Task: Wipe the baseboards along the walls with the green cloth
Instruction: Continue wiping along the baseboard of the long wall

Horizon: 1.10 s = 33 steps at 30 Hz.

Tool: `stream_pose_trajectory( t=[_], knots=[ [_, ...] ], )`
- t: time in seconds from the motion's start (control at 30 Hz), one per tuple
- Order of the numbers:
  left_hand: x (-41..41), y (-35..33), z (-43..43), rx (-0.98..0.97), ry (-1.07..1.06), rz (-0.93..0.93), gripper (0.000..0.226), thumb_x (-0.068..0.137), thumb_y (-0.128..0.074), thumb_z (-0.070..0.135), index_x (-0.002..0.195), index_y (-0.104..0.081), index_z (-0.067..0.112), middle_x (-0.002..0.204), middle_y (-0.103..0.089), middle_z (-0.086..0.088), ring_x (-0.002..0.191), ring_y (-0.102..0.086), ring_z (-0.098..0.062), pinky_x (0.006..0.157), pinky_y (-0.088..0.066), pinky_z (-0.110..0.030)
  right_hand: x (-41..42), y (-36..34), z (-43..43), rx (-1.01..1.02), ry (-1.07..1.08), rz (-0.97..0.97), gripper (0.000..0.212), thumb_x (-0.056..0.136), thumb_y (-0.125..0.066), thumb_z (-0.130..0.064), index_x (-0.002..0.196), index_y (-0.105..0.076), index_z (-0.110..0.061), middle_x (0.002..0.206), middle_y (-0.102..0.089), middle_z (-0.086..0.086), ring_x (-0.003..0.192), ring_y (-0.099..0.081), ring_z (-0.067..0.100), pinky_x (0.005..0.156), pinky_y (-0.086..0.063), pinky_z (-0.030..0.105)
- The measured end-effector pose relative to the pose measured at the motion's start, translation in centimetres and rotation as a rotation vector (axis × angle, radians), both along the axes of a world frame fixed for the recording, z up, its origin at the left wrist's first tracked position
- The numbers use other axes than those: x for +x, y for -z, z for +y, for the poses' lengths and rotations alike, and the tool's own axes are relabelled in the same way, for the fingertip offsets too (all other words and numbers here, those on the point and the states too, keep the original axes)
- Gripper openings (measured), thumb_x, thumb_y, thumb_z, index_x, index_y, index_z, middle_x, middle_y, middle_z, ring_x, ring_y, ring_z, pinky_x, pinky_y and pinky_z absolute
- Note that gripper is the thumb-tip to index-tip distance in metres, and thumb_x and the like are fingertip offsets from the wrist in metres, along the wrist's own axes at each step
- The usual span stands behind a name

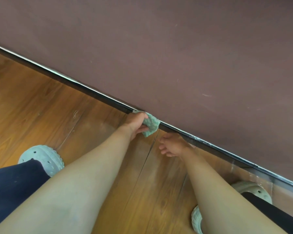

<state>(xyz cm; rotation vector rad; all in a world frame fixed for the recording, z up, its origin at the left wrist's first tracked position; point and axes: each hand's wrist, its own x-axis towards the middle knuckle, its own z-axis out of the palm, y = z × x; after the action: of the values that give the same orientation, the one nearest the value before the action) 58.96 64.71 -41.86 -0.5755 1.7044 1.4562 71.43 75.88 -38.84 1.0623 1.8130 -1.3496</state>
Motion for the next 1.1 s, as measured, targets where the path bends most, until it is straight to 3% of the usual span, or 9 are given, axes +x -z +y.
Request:
stream_pose_trajectory(
  t=[0.1, 0.17, 0.27, 0.43, 0.57, 0.7, 0.8, 0.93, 1.1],
  knots=[
    [-2.1, 0.3, -0.9, -0.091, -0.135, 0.069, 0.029, 0.085, -0.065, 0.009, 0.113, -0.063, 0.006, 0.122, -0.064, -0.018, 0.108, -0.067, -0.033, 0.067, -0.062, -0.036, -0.2, -0.2, 0.4, -0.002, 0.003, 0.013, 0.019, 0.102, -0.046, -0.023, 0.113, -0.058, -0.014, 0.099, -0.066, 0.008, 0.082, -0.065, 0.022, 0.077, -0.052, 0.03],
    [-2.9, 0.4, -1.4, -0.118, -0.173, 0.087, 0.033, 0.086, -0.064, 0.008, 0.119, -0.062, 0.005, 0.121, -0.063, -0.017, 0.109, -0.067, -0.033, 0.07, -0.062, -0.037, -0.5, -0.6, 0.6, -0.014, 0.032, 0.025, 0.018, 0.103, -0.045, -0.021, 0.112, -0.059, -0.015, 0.098, -0.065, 0.009, 0.084, -0.064, 0.022, 0.072, -0.05, 0.028],
    [-2.5, 0.7, -1.0, -0.122, -0.114, 0.083, 0.011, 0.094, -0.057, 0.014, 0.106, -0.059, 0.012, 0.116, -0.063, -0.015, 0.111, -0.067, -0.031, 0.08, -0.062, -0.041, -1.1, -0.9, 0.5, -0.008, 0.056, 0.035, 0.022, 0.102, -0.046, -0.021, 0.116, -0.06, -0.013, 0.093, -0.065, 0.007, 0.077, -0.065, 0.02, 0.065, -0.05, 0.024],
    [-1.4, 1.1, -0.1, -0.154, -0.018, 0.083, 0.021, 0.104, -0.047, 0.027, 0.107, -0.054, 0.008, 0.097, -0.067, -0.014, 0.085, -0.07, -0.027, 0.065, -0.061, -0.035, -2.3, -1.4, -1.0, -0.005, -0.028, 0.062, 0.015, 0.101, -0.044, -0.021, 0.101, -0.058, -0.015, 0.088, -0.063, 0.008, 0.063, -0.059, 0.015, 0.058, -0.046, 0.022],
    [-1.4, 1.3, -0.2, -0.156, 0.023, 0.068, 0.015, 0.099, -0.051, 0.024, 0.093, -0.058, 0.012, 0.099, -0.068, -0.014, 0.08, -0.07, -0.024, 0.06, -0.06, -0.031, -2.5, -1.4, -1.4, 0.006, -0.098, 0.076, 0.022, 0.099, -0.044, -0.021, 0.107, -0.06, -0.009, 0.092, -0.065, 0.009, 0.072, -0.064, 0.021, 0.072, -0.049, 0.031],
    [-2.6, 1.2, -1.2, -0.078, -0.154, 0.125, 0.017, 0.097, -0.056, 0.01, 0.113, -0.057, 0.01, 0.112, -0.057, -0.013, 0.1, -0.063, -0.029, 0.067, -0.063, -0.033, -2.0, -1.3, -1.2, 0.015, -0.112, 0.053, 0.03, 0.099, -0.046, -0.021, 0.119, -0.06, -0.004, 0.094, -0.065, 0.011, 0.078, -0.064, 0.024, 0.07, -0.049, 0.03],
    [-2.6, 1.4, -1.3, -0.127, -0.184, 0.178, 0.013, 0.099, -0.051, 0.012, 0.112, -0.055, 0.015, 0.113, -0.06, -0.012, 0.1, -0.064, -0.028, 0.076, -0.061, -0.039, -1.4, -1.4, -0.6, 0.002, -0.081, 0.041, 0.025, 0.1, -0.047, -0.022, 0.118, -0.06, -0.011, 0.093, -0.064, 0.009, 0.076, -0.063, 0.022, 0.069, -0.049, 0.029],
    [-0.4, 1.6, 0.1, -0.083, -0.029, 0.143, 0.014, 0.104, -0.043, 0.016, 0.107, -0.055, 0.011, 0.097, -0.064, -0.015, 0.076, -0.067, -0.024, 0.075, -0.059, -0.039, -0.9, -1.4, -0.4, -0.018, -0.047, 0.031, 0.028, 0.101, -0.047, -0.023, 0.122, -0.058, -0.009, 0.094, -0.062, 0.008, 0.077, -0.06, 0.022, 0.065, -0.047, 0.026],
    [3.0, 1.5, 2.3, -0.035, 0.182, 0.098, 0.014, 0.099, -0.053, 0.017, 0.108, -0.062, 0.012, 0.11, -0.069, -0.017, 0.091, -0.072, -0.029, 0.089, -0.062, -0.042, 0.1, -1.0, -0.3, 0.019, -0.075, 0.076, 0.023, 0.099, -0.047, -0.024, 0.113, -0.062, -0.015, 0.091, -0.064, 0.005, 0.077, -0.063, 0.019, 0.074, -0.051, 0.03]
  ],
)
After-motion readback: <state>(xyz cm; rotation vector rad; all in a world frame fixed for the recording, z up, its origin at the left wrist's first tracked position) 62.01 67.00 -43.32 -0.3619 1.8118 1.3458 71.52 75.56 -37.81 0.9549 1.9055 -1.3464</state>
